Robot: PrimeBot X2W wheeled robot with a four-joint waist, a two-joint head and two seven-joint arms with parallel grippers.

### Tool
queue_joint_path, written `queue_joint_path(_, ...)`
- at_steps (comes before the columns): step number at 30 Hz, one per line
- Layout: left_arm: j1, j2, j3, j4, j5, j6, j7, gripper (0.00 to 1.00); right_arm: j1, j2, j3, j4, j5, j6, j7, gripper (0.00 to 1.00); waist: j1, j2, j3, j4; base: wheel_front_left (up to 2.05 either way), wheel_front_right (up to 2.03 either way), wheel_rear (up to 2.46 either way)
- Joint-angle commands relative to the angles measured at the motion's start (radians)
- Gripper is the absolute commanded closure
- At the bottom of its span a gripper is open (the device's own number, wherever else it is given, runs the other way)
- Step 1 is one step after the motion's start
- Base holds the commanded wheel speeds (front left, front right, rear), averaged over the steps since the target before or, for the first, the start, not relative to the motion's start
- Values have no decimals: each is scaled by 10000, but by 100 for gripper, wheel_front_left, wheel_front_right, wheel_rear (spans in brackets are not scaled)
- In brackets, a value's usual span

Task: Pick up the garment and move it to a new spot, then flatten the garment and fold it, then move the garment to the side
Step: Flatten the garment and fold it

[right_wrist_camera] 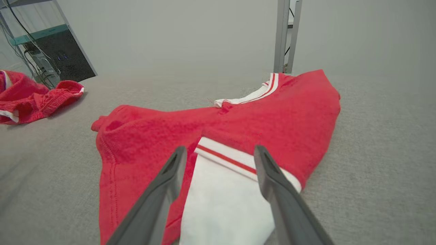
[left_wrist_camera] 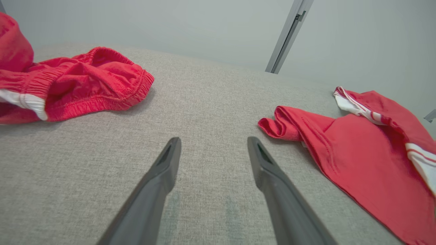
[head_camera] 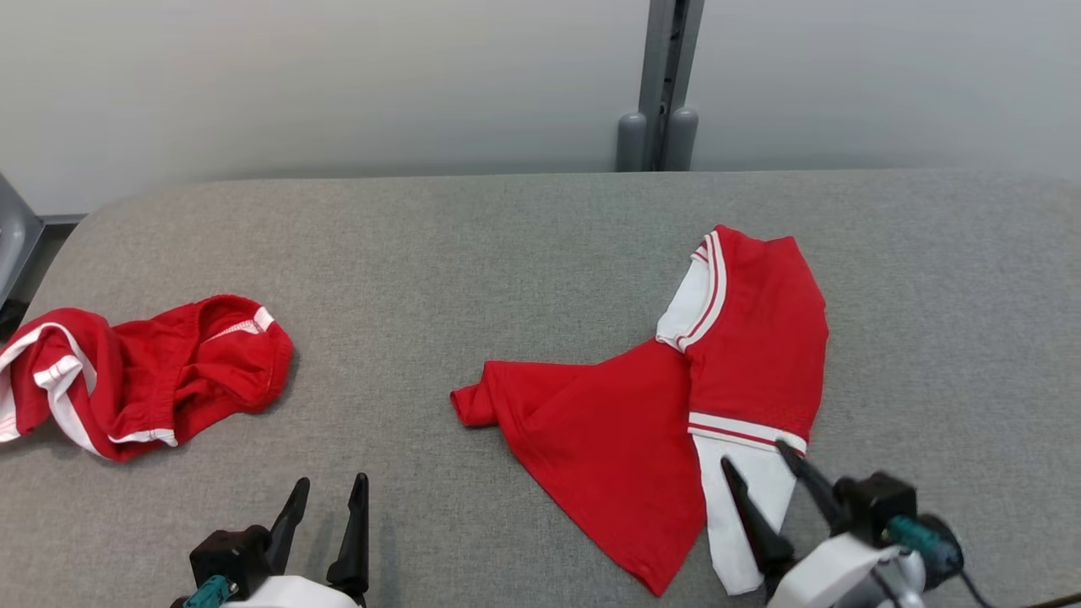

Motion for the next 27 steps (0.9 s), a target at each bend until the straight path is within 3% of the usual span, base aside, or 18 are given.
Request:
queue_joint_path(1, 56, 39, 33, 1, 10, -16, -1, 0, 210, -107, 222, 52, 101, 1, -4, 0, 0, -1, -116, -115, 0, 0, 0)
queue_joint_path(8, -5, 34, -98, 66, -333, -56, -1, 0, 699, -356, 1567, 548, 175, 1, -4, 0, 0, -1, -54, -182, 0, 0, 0)
queue_joint_path(19, -141, 40, -173, 125, -465, 24, -1, 0, 408, -251, 1906, 1846, -305, -1, 10, 0, 0, -1, 178, -60, 0, 0, 0)
queue_joint_path(20, -130, 40, -173, 136, -464, 22, -1, 0, 371, -259, 1894, 2047, -355, -1, 13, 16, 0, -1, 193, -50, 0, 0, 0)
queue_joint_path(21, -130, 39, -173, 140, -463, 20, -1, 0, 327, -251, 1868, 2209, -370, -2, 29, 55, 0, -1, 206, -43, 0, 0, 0)
queue_joint_path(22, -129, 37, -178, 142, -457, 22, -1, 0, 282, -245, 1839, 2294, -366, -2, 36, 82, 0, -1, 217, -41, 0, 0, 0)
queue_joint_path(23, -129, 39, -175, 147, -456, 29, -1, 0, 248, -252, 1810, 2352, -368, -2, 40, 100, 0, -1, 229, -41, 0, 0, 0)
queue_joint_path(27, -127, 39, -120, 134, -389, 36, -1, 0, 26, -206, 1445, 1734, -82, -2, 3, 100, 0, -1, 252, -80, 0, 0, 0)
